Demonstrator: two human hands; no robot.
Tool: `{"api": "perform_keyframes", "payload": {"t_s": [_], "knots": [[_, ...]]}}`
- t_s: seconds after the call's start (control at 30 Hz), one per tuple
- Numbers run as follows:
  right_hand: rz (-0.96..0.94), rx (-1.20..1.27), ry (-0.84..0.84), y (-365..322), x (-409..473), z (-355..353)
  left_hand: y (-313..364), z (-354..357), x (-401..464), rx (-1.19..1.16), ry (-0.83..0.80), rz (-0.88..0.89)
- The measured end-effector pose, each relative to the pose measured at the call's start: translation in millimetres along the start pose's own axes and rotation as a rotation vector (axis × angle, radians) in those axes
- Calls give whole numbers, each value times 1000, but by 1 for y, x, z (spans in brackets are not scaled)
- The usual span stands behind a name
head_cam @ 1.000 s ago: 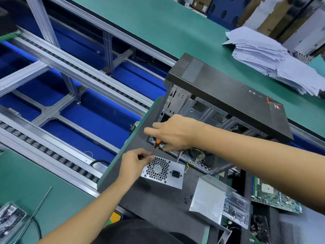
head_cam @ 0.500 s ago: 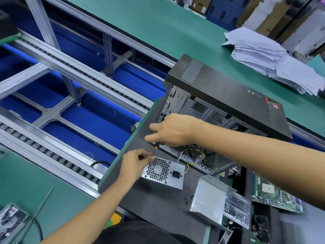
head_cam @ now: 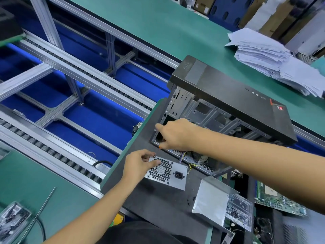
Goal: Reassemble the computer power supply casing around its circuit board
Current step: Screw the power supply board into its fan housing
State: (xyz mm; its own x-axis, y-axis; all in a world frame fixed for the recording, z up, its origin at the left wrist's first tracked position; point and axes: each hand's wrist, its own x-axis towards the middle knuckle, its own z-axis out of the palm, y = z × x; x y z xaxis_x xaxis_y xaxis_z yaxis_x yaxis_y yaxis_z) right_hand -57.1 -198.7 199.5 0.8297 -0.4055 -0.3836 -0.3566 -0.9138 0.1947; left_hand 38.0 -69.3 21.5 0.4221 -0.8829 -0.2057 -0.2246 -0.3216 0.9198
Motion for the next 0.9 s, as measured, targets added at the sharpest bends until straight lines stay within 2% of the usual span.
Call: {"api": "perform_keyframes", "payload": {"t_s": [0.1,0.2,0.27,0.3,0.37,0.47,0.57,0.7,0.83,0.9], "knots": [[-281,-143,67,12,-2,-3,2,1,-1,0,26,15],[-618,-385,-8,23,1,-12,4,2,-2,0,49,43],[-745,-440,-9,24,2,-13,5,1,-2,20,56,48],[-751,-410,14,21,1,-10,5,1,-1,34,55,45],[-609,-225,57,10,-4,-1,5,1,0,24,46,13],[-210,123,46,-6,-8,9,5,3,3,-8,51,-32],[25,225,30,-30,-1,9,6,4,3,60,67,-26],[61,208,12,-54,8,6,5,4,5,77,33,-13],[64,282,39,-35,-1,-4,4,1,-1,100,-39,8],[129,345,95,-19,-19,0,6,4,-8,204,0,80]]}}
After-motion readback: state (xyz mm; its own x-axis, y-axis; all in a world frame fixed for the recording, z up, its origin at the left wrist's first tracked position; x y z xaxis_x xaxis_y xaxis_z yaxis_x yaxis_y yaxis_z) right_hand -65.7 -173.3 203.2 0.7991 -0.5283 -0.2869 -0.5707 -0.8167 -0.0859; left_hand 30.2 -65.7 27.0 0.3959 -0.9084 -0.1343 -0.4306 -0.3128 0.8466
